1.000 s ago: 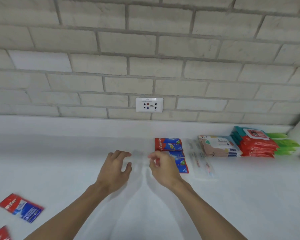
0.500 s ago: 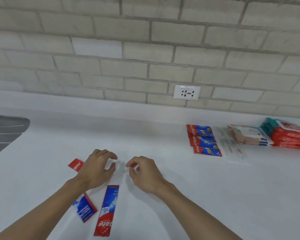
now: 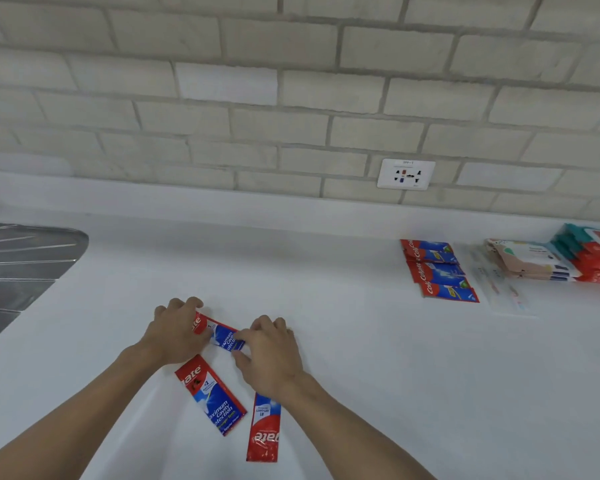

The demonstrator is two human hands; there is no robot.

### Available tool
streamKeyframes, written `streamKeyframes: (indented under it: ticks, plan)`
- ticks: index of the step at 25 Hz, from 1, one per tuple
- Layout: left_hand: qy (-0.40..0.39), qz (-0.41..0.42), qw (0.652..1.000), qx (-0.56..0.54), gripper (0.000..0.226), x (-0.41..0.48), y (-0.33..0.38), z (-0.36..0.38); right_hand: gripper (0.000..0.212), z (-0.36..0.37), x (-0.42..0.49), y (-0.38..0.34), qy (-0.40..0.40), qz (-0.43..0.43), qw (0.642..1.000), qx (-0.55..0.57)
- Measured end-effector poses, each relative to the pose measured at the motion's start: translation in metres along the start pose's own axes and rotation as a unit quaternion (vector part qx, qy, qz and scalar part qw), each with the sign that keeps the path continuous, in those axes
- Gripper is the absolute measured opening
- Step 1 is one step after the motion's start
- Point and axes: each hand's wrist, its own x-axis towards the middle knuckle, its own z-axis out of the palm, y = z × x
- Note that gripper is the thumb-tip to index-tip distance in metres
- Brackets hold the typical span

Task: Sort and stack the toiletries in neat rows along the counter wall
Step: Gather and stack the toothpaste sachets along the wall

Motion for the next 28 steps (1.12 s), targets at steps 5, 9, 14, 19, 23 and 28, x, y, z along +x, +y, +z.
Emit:
streamKeyframes:
  ticks: [5, 9, 14, 19, 23, 28]
  plan:
    - [0.001, -0.018, 0.987, -0.159, 0.054, 0.005, 0.020, 0.001, 0.039, -0.003, 0.000, 0.013, 0.009, 0.016, 1.000, -0.006]
    - [0.036, 0.029, 0.960, -0.277, 0.034, 0.005, 0.043, -0.003, 0.028, -0.009, 0.002, 0.030, 0.028, 0.067, 0.995, 0.065]
    - [0.035, 0.077, 0.922, -0.378, 0.022, 0.004, 0.081, -0.020, 0.025, -0.025, 0.000, 0.048, 0.067, 0.163, 0.945, 0.275]
    - [-0.022, 0.098, 0.880, -0.464, 0.022, 0.004, 0.118, -0.020, 0.029, -0.052, -0.008, 0.076, 0.106, 0.267, 0.811, 0.509]
    - [-0.069, 0.097, 0.862, -0.493, 0.020, 0.007, 0.151, -0.009, 0.025, -0.076, -0.029, 0.107, 0.133, 0.260, 0.753, 0.590]
    - [-0.098, 0.113, 0.870, -0.470, 0.018, 0.012, 0.199, 0.007, 0.018, -0.109, -0.049, 0.151, 0.157, 0.263, 0.750, 0.586]
